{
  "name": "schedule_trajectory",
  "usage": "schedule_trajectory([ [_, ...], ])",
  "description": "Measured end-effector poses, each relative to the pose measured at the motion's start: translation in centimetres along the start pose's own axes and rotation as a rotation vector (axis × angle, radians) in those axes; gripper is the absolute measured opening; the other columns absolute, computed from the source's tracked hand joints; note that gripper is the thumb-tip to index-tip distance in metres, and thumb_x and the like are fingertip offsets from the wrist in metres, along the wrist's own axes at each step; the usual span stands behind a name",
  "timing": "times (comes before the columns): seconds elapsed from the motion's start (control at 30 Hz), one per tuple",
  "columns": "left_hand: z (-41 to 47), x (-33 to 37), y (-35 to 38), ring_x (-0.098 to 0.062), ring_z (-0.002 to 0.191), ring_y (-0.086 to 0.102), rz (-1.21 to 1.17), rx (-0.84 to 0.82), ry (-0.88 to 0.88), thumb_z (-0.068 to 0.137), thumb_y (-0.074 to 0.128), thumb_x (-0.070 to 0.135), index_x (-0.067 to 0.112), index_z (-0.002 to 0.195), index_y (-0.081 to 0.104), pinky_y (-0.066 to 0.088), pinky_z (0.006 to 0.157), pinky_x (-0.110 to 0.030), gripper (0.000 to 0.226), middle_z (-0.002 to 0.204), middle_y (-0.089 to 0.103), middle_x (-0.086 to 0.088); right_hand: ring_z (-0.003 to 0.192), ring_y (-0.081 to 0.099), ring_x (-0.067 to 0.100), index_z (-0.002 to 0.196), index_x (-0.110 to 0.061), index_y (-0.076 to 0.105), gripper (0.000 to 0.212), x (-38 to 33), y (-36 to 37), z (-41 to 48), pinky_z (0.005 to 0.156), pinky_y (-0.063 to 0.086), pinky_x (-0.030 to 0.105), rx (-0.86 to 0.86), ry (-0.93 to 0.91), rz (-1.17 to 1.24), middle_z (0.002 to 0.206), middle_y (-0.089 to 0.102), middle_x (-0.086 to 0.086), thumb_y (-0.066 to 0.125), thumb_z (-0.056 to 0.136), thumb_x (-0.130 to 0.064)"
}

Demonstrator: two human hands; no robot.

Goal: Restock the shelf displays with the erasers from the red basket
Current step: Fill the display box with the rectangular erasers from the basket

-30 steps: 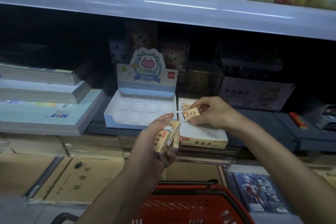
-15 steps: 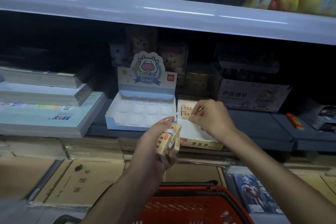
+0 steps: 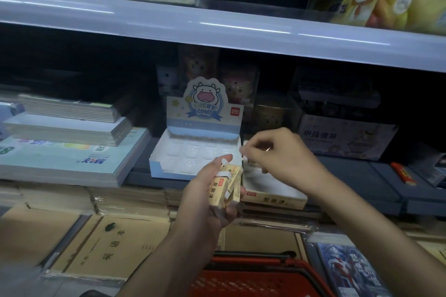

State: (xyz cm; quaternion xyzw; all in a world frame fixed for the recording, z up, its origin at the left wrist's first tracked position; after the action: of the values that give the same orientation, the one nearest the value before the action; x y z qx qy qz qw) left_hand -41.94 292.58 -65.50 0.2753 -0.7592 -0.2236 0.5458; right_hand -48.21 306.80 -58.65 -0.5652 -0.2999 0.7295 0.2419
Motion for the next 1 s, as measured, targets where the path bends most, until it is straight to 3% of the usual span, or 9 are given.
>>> schedule_trajectory([
  [0.1,0.1,0.2,-0.3,-0.012,0.046,0.051,0.065,-0.006,0.064,0.101,0.06,0.035,0.017,0.118,0.075,0.032,0.036,-0.019,0.029,0.076,0.068,-0.01,0.058,0.066,0.007,0.079,-0.021,0.078,0.034,-1.8,0.8,-1.1,0.049,0.045,0.019,-0.18,0.035,0.046,0.076,0.075,-0.002,0.073,0.087,-0.053],
  [0.27,0.0,0.4,-0.5,-0.011,0.046,0.045,0.098,-0.018,0.11,0.101,0.061,0.034,0.024,0.116,0.077,0.027,0.038,-0.019,0.025,0.067,0.063,-0.005,0.069,0.069,0.023,0.084,-0.019,0.078,0.027,-2.1,1.3,-1.5,0.05,0.044,0.027,-0.278,0.09,0.123,0.082,0.078,0.007,0.081,0.082,-0.046],
  [0.4,-0.1,0.3,-0.5,-0.017,0.061,0.055,0.119,-0.028,0.106,0.098,0.064,0.039,0.03,0.11,0.08,0.035,0.039,-0.021,0.022,0.082,0.071,-0.01,0.071,0.061,0.015,0.082,-0.018,0.08,0.021,-2.0,1.0,-1.7,0.058,0.042,0.035,-0.28,0.138,0.198,0.084,0.076,0.011,0.084,0.081,-0.039],
  [0.6,0.2,0.0,-0.3,-0.019,0.06,0.058,0.053,0.024,0.062,0.095,0.068,0.039,0.021,0.108,0.081,0.039,0.036,-0.021,0.025,0.091,0.072,-0.015,0.071,0.062,0.011,0.095,-0.005,0.078,0.018,-1.5,1.1,-1.5,0.053,0.046,0.022,-0.295,0.246,0.316,0.081,0.074,0.003,0.08,0.088,-0.021],
  [0.77,0.3,0.0,-0.3,-0.014,0.048,0.054,0.031,0.003,0.043,0.098,0.065,0.036,0.011,0.12,0.074,0.037,0.035,-0.018,0.034,0.088,0.068,-0.015,0.066,0.063,0.009,0.103,0.004,0.072,0.02,-1.0,0.7,-1.0,0.056,0.048,0.023,-0.231,0.24,0.425,0.081,0.072,0.009,0.072,0.096,-0.015],
  [1.0,0.2,0.0,-0.2,-0.009,0.043,0.053,0.04,-0.031,0.057,0.099,0.064,0.029,0.022,0.122,0.074,0.036,0.034,-0.015,0.027,0.078,0.067,-0.011,0.07,0.067,0.022,0.109,0.006,0.064,0.016,-0.8,-0.3,-0.5,0.061,0.057,0.027,-0.145,0.223,0.55,0.093,0.074,0.027,0.065,0.099,-0.007],
])
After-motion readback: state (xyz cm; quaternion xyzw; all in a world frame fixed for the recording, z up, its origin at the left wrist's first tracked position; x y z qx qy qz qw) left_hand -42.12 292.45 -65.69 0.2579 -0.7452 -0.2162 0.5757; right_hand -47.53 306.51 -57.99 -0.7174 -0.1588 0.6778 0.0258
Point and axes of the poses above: each hand's wrist, its own z-axis towards the middle knuckle, its own y-axis out of the palm, x = y × z, the point moved 4 cm from there along z, towards the middle knuckle
